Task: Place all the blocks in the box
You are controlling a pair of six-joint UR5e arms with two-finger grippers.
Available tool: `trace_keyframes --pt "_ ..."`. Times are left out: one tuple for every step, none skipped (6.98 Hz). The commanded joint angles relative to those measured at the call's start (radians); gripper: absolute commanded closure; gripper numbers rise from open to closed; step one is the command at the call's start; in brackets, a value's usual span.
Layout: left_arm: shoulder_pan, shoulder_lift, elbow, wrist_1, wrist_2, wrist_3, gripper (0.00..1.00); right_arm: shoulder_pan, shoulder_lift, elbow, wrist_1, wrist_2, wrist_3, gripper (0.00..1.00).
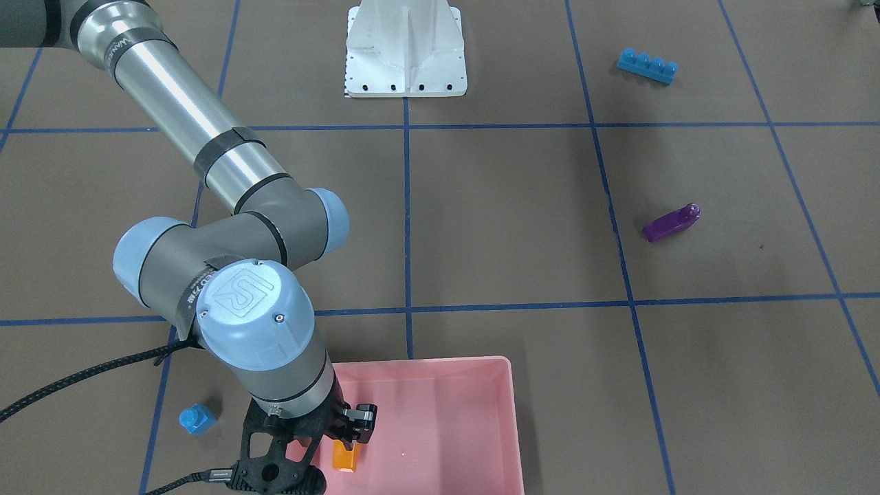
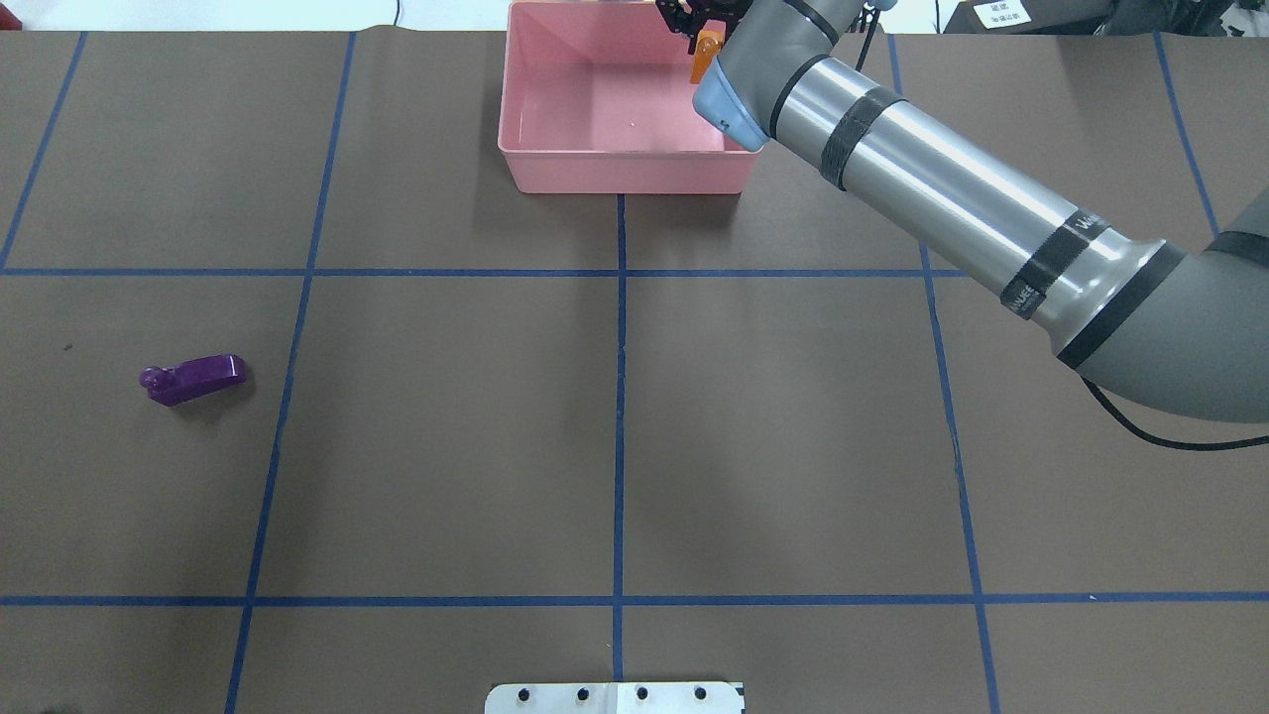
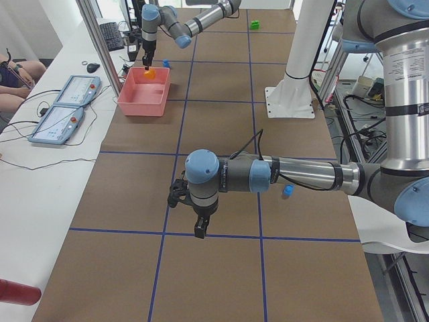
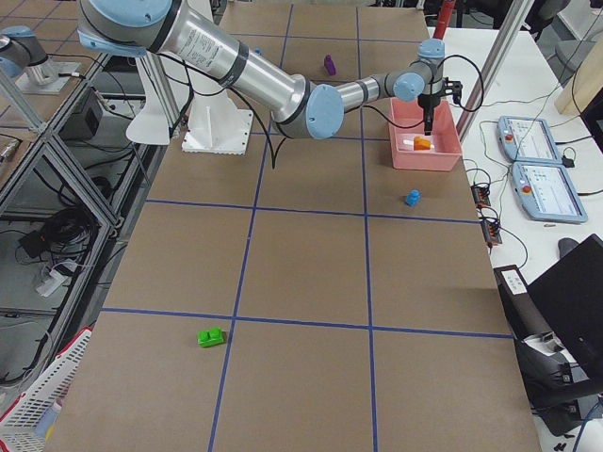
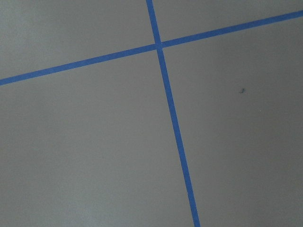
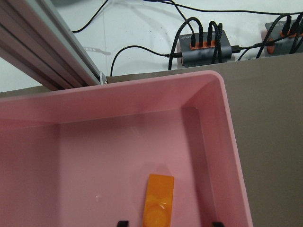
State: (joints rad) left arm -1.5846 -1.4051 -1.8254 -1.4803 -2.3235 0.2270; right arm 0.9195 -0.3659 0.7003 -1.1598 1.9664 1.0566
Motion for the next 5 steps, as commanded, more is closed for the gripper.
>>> trace_keyframes --pt "0.0 0.0 0.0 0.0 0.001 0.0 0.0 -0.001 -0.001 -0.001 0.002 -0.008 -0.007 0.0" --pt "0.0 0.0 0.0 0.0 0.001 0.0 0.0 0.013 -0.002 0.001 0.0 -0.001 -0.016 0.0" --pt "0.0 0.0 0.0 0.002 -0.001 0.0 0.0 0.04 -0.008 0.001 0.0 0.027 -0.099 0.0" --pt "0.0 0.0 0.0 0.0 -0.001 0.0 0.0 0.077 -0.04 0.001 0.0 0.092 -0.203 0.0" --pt "0.0 0.0 0.0 0.0 0.001 0.0 0.0 0.099 -0.074 0.001 0.002 0.112 -0.33 0.0"
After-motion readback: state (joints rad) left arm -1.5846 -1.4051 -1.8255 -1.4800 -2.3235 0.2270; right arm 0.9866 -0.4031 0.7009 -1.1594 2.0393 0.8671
